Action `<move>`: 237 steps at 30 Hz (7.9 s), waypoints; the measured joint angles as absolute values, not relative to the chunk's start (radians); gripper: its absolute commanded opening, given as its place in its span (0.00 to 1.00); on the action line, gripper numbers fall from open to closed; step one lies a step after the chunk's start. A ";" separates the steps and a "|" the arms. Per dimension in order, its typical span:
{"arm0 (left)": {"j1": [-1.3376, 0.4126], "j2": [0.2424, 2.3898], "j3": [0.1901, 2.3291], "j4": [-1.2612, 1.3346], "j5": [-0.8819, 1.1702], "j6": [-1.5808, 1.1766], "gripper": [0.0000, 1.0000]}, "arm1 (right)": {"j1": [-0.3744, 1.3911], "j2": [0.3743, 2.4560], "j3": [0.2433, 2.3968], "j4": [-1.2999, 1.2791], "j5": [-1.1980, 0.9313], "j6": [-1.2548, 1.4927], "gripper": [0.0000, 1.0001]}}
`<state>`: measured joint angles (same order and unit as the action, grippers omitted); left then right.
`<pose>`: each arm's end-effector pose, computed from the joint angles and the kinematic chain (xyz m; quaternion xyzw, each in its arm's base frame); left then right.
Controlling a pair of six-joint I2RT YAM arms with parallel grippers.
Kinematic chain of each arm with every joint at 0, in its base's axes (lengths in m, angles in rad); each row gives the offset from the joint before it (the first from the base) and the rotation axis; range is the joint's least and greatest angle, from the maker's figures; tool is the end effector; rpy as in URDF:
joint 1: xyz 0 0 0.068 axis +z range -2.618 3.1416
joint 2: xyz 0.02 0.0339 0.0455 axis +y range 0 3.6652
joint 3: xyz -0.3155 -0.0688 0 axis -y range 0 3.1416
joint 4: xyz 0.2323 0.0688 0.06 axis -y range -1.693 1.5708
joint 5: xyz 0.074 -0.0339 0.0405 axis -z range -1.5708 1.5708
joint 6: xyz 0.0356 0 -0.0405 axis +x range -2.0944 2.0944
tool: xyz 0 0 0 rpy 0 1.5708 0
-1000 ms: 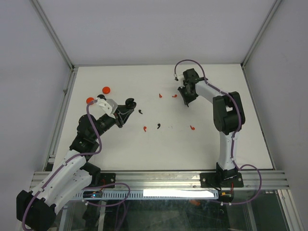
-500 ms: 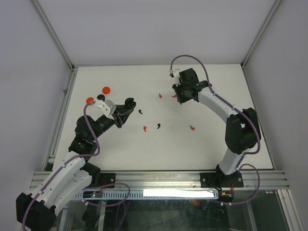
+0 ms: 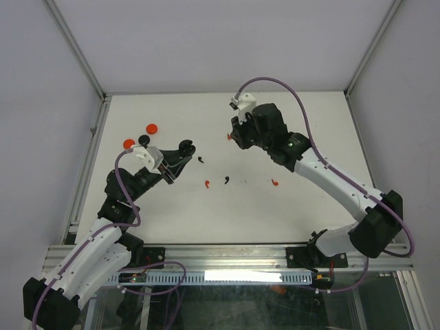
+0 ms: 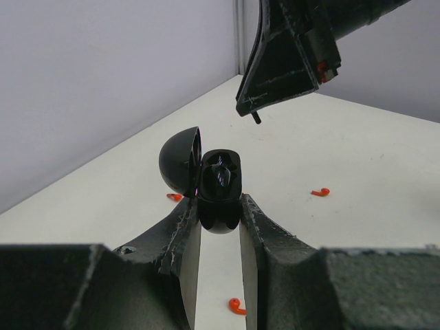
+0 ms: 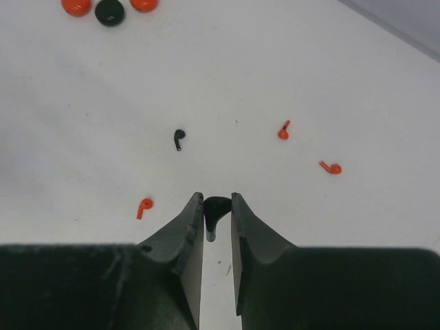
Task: Insert the wireless bluetooth earbuds into the charging case
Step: Pick up the earbud from the center of the board, then place the earbud in the charging case, then close the charging case, then place the charging case at the center of the board, then pick up the charging case at the center of the board.
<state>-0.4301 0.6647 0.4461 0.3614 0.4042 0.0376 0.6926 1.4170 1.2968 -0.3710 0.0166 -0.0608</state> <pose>0.1006 -0.0616 0.3315 0.2962 0.5889 -0.2733 0.7005 0.2360 0.1950 0.4053 -0.3116 0.7992 0.1529 0.4907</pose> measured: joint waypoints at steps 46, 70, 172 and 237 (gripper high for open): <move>-0.424 0.654 0.422 0.455 0.535 0.008 0.00 | 0.994 1.271 0.994 0.415 -0.181 0.016 0.14; -0.417 0.654 0.416 0.458 0.552 -0.019 0.00 | 1.013 1.290 0.993 0.421 -0.158 -0.007 0.16; -0.656 1.235 0.564 0.167 0.601 -0.499 0.08 | 0.697 1.002 0.809 -0.192 -0.124 0.130 0.87; -0.124 1.621 1.082 -0.456 -0.275 -0.352 0.81 | 0.697 0.706 0.575 -0.208 0.162 0.125 0.91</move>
<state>-0.1242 1.6215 1.0817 -0.4557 -0.2752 -0.3519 0.6971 0.7059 0.5751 -0.2081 0.1616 0.1246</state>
